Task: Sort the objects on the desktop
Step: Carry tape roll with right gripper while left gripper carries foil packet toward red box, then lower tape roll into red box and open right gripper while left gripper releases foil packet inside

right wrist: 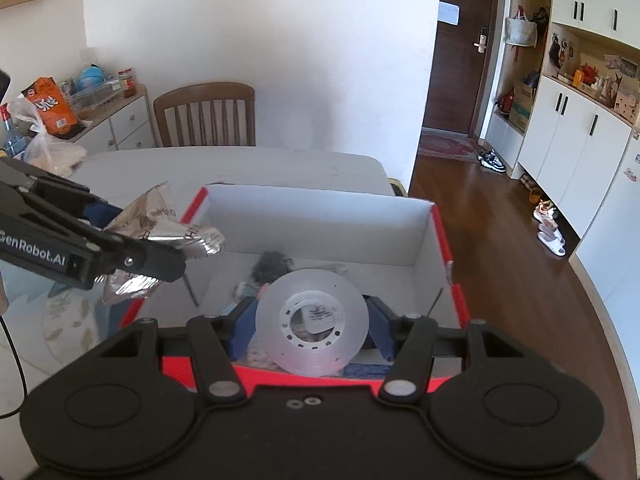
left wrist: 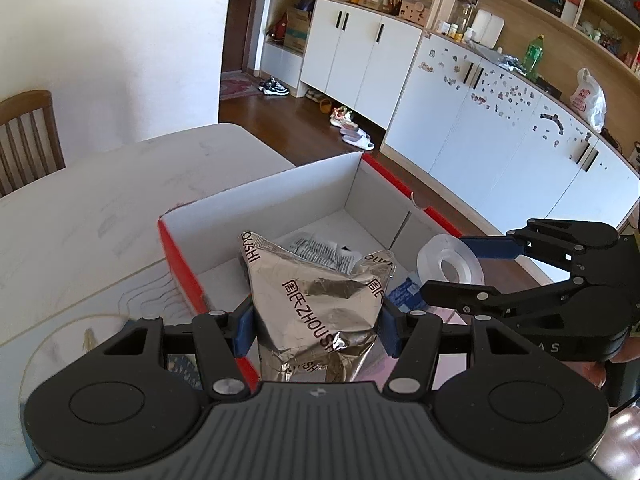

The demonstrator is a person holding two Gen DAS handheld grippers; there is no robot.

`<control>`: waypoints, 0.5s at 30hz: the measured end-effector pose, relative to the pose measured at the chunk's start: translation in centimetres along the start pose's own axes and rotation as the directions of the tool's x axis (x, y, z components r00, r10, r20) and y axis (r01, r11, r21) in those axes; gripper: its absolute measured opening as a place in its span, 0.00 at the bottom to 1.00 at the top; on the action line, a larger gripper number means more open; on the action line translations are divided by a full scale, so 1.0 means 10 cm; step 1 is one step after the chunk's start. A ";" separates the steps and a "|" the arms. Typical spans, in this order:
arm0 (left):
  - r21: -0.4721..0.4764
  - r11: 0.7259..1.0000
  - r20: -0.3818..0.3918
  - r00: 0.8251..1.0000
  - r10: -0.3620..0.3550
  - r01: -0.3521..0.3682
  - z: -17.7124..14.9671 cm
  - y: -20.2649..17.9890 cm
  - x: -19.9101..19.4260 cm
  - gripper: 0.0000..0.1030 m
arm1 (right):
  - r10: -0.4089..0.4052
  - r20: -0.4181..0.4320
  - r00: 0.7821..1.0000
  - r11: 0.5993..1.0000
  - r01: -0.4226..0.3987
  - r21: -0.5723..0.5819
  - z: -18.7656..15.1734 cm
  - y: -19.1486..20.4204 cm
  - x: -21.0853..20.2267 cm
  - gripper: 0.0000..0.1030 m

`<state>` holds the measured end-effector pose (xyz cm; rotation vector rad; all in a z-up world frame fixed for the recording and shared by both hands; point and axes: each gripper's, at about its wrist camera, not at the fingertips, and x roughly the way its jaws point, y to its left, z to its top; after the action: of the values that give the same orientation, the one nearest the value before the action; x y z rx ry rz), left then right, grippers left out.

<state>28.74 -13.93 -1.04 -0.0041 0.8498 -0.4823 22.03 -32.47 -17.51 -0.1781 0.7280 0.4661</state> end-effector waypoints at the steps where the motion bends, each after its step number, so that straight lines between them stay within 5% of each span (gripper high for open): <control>1: -0.001 1.000 -0.004 1.000 0.001 -0.001 0.04 0.00 0.04 0.56 | -0.004 -0.001 1.000 1.000 0.004 -0.002 0.01 -0.02 0.02 0.57; 15: 0.020 1.000 -0.092 0.996 0.016 -0.014 0.39 -0.06 0.62 0.56 | -0.023 -0.043 0.999 0.999 0.021 -0.029 -0.02 -0.24 0.34 0.57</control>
<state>34.75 -17.71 -2.78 0.0427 0.9348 -0.4792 25.26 -33.50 -19.92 -0.2232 0.7611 0.4529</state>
